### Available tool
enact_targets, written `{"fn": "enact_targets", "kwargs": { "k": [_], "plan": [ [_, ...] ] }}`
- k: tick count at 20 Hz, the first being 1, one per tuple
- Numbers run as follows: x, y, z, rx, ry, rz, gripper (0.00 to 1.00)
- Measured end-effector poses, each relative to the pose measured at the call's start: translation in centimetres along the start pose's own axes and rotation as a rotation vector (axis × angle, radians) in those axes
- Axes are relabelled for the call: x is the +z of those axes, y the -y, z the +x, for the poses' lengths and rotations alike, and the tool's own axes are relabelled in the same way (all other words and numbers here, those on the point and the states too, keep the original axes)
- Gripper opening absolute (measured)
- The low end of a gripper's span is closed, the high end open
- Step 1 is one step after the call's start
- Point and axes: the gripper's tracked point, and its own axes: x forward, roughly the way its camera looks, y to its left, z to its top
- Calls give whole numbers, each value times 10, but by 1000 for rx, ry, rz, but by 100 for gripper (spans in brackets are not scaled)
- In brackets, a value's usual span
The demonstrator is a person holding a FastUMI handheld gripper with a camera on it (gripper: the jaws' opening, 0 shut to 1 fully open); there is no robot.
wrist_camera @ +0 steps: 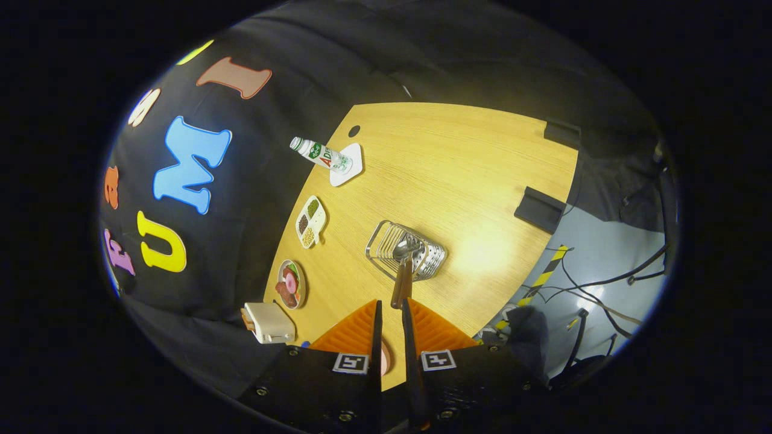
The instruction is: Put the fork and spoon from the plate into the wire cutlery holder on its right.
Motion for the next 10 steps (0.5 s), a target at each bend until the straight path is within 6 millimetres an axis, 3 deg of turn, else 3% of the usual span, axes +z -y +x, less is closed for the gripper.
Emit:
{"fn": "enact_targets", "kwargs": {
  "k": [4, 10],
  "plan": [
    [17, -5, -6, -33, 89, -105, 18],
    [62, -33, -31, -39, 309, -284, 17]
  ]
}}
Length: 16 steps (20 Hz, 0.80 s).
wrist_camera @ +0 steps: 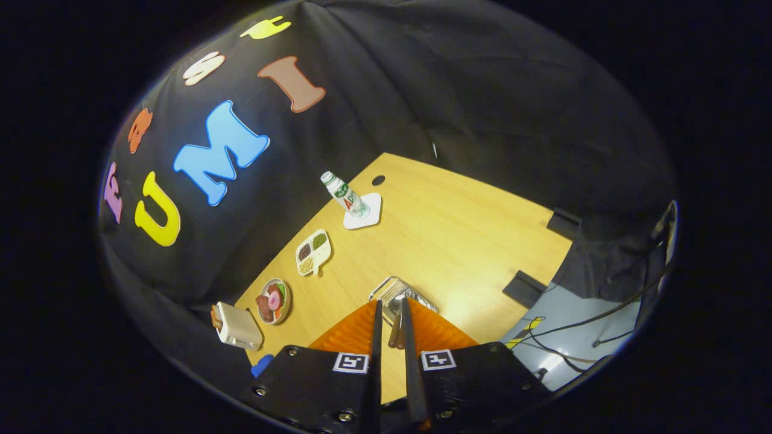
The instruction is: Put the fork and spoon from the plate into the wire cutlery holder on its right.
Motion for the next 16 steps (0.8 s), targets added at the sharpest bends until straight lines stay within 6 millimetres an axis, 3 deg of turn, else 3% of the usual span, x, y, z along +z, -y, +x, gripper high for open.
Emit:
{"fn": "enact_targets", "kwargs": {
  "k": [8, 16],
  "plan": [
    [65, -36, -27, 42, 281, -240, 17],
    [106, -46, -67, -26, 574, -481, 20]
  ]
}}
